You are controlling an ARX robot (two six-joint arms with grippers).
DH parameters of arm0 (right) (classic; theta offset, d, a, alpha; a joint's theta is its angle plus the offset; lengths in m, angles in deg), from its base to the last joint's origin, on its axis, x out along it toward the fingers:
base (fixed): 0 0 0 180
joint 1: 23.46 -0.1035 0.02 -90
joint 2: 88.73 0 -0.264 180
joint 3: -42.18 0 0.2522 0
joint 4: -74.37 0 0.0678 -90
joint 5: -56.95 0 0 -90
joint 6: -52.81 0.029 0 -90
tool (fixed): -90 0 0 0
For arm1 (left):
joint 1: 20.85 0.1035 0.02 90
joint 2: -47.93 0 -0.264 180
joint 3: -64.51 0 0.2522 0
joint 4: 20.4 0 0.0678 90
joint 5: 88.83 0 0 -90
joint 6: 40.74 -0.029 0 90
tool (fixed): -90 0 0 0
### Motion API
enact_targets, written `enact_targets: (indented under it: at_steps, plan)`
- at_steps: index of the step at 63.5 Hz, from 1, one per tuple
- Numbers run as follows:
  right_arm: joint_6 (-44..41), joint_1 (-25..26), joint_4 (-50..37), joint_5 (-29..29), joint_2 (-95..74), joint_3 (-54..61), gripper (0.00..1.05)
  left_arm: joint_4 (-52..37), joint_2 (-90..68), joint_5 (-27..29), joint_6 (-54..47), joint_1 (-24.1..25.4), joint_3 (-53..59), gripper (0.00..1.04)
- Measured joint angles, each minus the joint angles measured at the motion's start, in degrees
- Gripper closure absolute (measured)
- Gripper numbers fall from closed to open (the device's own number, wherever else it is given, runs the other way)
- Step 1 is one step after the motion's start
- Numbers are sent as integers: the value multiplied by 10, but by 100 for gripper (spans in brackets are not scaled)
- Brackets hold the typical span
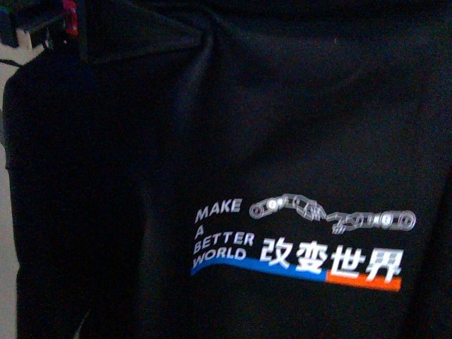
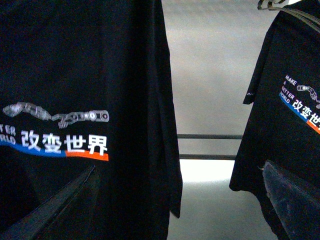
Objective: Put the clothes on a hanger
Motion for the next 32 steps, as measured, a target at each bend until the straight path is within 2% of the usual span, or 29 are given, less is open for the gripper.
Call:
enact_targets:
  at_steps: [26,27,28,30,32]
  plan:
    - [0,0,0,1,0,0,7,-7,2,-6,30,2,4,100]
    - [3,2,2,-9,-2,0,7,-7,2,-6,30,2,4,100]
    - [10,14,16,-45,-10,-7,7,-7,2,-6,30,2,4,100]
    - [19,64,43,-156,-50,-28,7,-7,2,-6,30,2,4,100]
    - [18,131,26,-265,-112,-52,7,-7,2,-5,30,2,4,100]
